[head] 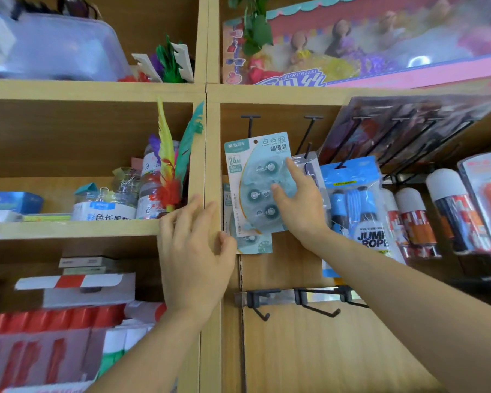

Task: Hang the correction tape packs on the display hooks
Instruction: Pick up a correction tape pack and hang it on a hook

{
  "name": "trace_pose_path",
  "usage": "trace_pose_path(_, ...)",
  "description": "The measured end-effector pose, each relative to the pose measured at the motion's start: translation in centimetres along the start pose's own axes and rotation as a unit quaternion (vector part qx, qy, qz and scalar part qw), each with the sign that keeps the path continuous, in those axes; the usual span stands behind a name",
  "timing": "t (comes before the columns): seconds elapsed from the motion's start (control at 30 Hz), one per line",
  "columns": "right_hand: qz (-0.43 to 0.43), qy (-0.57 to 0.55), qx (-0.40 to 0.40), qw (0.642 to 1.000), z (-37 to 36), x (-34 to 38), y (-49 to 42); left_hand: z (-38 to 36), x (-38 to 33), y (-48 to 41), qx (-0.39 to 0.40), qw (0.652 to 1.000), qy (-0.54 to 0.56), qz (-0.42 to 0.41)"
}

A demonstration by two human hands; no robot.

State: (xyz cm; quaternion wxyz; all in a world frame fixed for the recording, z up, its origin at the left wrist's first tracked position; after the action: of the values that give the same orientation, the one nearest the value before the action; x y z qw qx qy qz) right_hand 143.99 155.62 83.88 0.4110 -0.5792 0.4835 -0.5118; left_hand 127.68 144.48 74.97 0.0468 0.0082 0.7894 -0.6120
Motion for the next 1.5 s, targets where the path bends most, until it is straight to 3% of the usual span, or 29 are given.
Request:
trace_pose_path(0.33, 0.006, 0.019, -0.014, 1.0, -0.1, 1.3, -0.6, 0.0, 0.0, 0.0, -0.003, 1.0, 0.003, 0.0)
trace_pose_path(0.53, 0.001, 0.042, 0.044, 0.998, -0.1, -0.1, 1.1, 0.0, 0.1, 0.0, -0.001, 1.0, -0.005, 0.0)
trace_pose_path(0.73, 0.024, 0.024, 0.008, 0.999, 0.4, 0.5, 1.1, 0.1, 0.0, 0.1, -0.006, 1.0, -0.005, 0.008)
trace_pose_path(1.17, 0.022, 0.038, 0.018, 0.999, -0.2, 0.7, 0.3, 0.2, -0.1, 0.2, 0.006, 1.0, -0.007, 0.013)
trace_pose_path(1.4, -0.003, 0.115, 0.051, 0.992, -0.5, -0.4, -0.8, 0.2, -0.1, 0.2, 0.007, 1.0, -0.009, 0.014)
trace_pose_path(1.5, 0.08, 0.232, 0.03, 0.969, -0.3, 0.0, -0.6, 0.2, -0.1, 0.2, 0.005, 1.0, -0.005, 0.016)
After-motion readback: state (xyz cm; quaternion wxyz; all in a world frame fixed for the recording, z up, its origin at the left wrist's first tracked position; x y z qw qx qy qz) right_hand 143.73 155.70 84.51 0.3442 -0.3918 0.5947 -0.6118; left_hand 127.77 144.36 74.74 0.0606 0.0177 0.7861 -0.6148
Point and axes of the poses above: each hand's wrist, its own y-axis away from the middle knuckle, its own z-axis out of the back of the hand, x = y × z, the point moved 3 cm from there along -y, towards the middle knuckle, and after that the axes turned 11 degrees about -y, right-handed, at the moved point
